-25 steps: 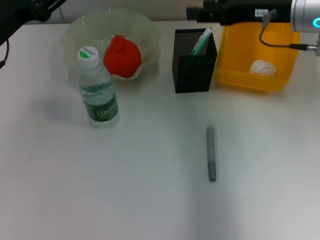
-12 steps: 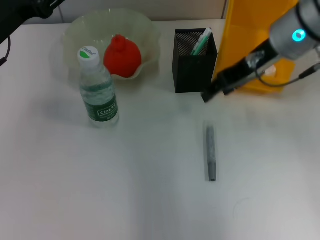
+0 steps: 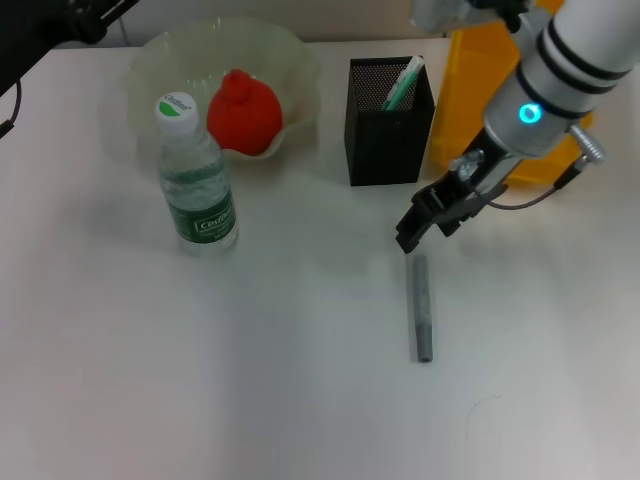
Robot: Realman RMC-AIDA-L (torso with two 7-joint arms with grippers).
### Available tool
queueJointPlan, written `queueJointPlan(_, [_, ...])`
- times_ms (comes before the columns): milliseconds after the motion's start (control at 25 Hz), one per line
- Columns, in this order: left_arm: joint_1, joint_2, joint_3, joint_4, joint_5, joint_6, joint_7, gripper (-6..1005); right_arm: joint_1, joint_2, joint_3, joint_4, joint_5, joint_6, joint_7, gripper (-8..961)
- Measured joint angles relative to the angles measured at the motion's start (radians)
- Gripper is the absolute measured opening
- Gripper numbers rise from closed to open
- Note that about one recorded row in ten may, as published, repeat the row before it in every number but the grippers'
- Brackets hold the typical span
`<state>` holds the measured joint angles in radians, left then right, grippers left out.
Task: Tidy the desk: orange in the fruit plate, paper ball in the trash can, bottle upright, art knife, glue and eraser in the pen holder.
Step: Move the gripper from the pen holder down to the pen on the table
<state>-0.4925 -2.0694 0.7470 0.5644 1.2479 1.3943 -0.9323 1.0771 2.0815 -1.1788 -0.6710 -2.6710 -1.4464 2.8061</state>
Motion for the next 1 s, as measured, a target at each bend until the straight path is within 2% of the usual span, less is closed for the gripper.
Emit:
queueJointPlan(320, [0.017,0.0,0.0,-0.005,-0.015,0.006,0.021,742,0.061,0.004,-0.029,0.141,-0.002,0.101,0.003,624])
queueJointPlan(560, [0.034,0.001,-0.002,-0.005,-0.029,0.006,0.03,742,0.079,0.006,-0.066,0.166,-0.003,0.117,0.023,623])
queueJointPlan(1000, [0.042,0.002,-0.001,-0.005,-0.047,0.008,0.054,742,0.106,0.006,-0.074,0.231,-0.004,0.154,0.031,623])
